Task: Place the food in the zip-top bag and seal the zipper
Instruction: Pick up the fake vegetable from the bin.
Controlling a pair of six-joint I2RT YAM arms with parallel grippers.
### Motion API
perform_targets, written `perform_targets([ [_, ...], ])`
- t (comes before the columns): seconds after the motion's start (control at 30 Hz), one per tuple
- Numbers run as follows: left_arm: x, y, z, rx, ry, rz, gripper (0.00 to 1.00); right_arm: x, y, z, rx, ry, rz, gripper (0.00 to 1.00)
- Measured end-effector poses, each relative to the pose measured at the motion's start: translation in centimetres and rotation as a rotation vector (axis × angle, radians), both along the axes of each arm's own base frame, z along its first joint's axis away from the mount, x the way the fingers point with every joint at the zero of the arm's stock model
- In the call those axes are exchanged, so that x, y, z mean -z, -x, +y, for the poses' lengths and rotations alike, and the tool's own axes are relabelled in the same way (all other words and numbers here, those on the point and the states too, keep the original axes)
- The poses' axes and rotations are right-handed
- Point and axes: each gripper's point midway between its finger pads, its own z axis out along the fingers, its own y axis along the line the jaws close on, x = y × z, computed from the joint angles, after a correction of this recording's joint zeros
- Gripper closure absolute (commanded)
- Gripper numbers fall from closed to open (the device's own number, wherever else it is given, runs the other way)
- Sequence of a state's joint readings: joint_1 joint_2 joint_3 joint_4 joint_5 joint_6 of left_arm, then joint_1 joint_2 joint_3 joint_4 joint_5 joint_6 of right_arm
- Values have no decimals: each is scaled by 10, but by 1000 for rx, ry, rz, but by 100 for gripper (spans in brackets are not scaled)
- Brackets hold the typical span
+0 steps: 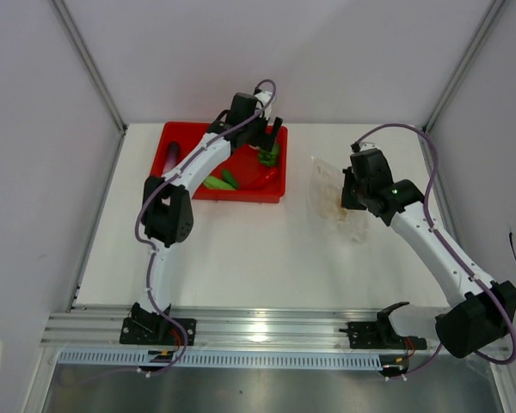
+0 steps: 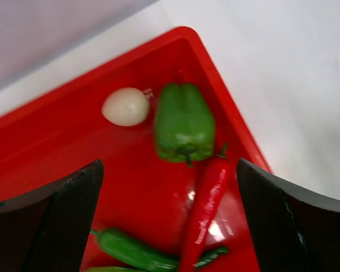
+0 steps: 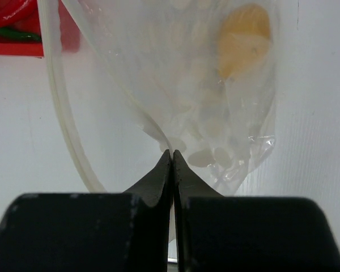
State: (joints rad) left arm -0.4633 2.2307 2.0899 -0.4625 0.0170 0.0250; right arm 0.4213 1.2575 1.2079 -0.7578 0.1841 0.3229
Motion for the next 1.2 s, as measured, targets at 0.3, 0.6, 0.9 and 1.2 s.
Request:
perform_targets([
  [0.3,15,-25,8,107,-88,-65,0,10,-11,4,-14,-13,15,100],
  [0.6,44,-21,-17,167,8,32,0,17,-12,6,-19,-19,15,100],
  [0.9,41,-19,-25,104,107,92,1,22,-10,6,-20,-21,11,100],
  [1.2,44,-17,-30,-25,311,217,0,29,-8,7,-27,-29,15,100],
])
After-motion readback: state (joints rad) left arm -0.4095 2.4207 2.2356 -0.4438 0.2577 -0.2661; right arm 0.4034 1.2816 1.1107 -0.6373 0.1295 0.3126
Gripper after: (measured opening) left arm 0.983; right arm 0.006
